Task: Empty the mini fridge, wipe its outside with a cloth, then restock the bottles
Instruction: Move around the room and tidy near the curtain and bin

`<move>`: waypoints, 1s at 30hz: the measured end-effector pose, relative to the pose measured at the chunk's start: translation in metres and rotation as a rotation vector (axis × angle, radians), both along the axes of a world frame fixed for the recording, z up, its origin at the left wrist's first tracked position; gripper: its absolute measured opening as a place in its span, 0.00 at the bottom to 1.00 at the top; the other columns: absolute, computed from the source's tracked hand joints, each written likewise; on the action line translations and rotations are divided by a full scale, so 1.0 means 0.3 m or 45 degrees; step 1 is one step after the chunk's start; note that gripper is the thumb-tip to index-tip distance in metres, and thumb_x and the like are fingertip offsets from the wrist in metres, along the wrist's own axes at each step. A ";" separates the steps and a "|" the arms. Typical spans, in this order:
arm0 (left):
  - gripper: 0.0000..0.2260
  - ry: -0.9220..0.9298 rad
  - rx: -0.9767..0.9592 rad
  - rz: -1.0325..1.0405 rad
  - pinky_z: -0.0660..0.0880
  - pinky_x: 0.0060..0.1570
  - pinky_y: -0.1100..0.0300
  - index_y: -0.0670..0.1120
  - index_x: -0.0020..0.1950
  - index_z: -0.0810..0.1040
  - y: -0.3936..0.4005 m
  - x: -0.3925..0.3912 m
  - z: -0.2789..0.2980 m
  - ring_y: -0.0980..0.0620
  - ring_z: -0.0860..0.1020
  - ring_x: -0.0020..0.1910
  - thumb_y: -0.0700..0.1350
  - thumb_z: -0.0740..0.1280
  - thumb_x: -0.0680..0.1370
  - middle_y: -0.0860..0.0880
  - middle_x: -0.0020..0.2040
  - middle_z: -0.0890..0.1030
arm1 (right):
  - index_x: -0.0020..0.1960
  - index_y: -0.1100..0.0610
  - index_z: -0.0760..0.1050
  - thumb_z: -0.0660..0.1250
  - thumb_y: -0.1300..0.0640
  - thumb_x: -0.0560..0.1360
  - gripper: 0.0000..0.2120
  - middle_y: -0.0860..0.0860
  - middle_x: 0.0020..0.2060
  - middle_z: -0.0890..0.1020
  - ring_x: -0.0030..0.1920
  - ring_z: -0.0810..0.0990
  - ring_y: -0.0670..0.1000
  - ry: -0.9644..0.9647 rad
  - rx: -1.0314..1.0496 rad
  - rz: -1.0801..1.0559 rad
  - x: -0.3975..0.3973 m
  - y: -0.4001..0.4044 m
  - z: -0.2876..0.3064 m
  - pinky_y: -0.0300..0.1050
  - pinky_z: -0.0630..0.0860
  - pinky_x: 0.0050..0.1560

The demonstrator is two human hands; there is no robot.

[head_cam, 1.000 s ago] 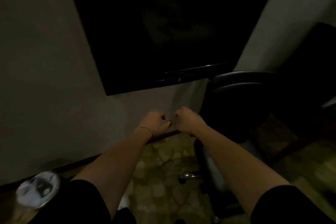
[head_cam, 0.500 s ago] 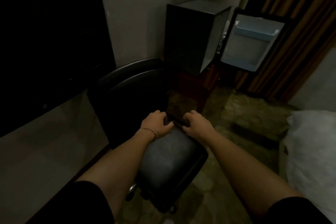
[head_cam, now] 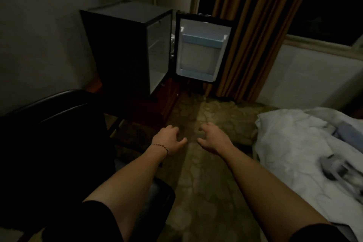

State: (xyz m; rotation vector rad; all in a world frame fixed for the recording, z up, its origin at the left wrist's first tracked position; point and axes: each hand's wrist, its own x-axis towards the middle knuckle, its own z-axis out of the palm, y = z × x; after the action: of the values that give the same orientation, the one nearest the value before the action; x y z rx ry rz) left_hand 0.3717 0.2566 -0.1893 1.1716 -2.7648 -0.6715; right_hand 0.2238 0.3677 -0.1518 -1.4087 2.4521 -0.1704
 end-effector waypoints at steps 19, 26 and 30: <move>0.20 0.022 -0.008 -0.129 0.77 0.48 0.54 0.52 0.57 0.76 -0.296 -1.475 0.031 0.53 0.74 0.48 0.65 0.63 0.75 0.53 0.52 0.73 | 0.72 0.52 0.69 0.66 0.46 0.78 0.25 0.53 0.67 0.70 0.66 0.73 0.56 -0.025 0.055 -0.069 -1.454 -0.210 -0.034 0.52 0.73 0.64; 0.24 -0.029 -0.089 -0.214 0.77 0.52 0.50 0.52 0.60 0.75 -0.519 -1.948 -0.016 0.50 0.75 0.52 0.67 0.60 0.75 0.51 0.56 0.75 | 0.71 0.53 0.70 0.66 0.46 0.77 0.24 0.53 0.66 0.70 0.65 0.73 0.57 0.030 0.072 -0.034 -1.903 -0.454 -0.034 0.55 0.74 0.63; 0.23 0.025 -0.105 -0.165 0.76 0.51 0.49 0.51 0.59 0.75 -0.714 -2.255 0.011 0.48 0.75 0.51 0.67 0.60 0.76 0.50 0.55 0.75 | 0.69 0.52 0.71 0.66 0.46 0.77 0.23 0.52 0.63 0.72 0.61 0.76 0.57 0.100 0.021 -0.057 -2.190 -0.647 0.040 0.55 0.77 0.59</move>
State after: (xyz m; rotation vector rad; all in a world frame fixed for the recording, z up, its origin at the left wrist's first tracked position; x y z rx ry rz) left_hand -0.3046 0.0424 -0.1861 0.9718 -2.8413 -0.5696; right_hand -0.4331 0.1734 -0.1398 -1.3800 2.5439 -0.1067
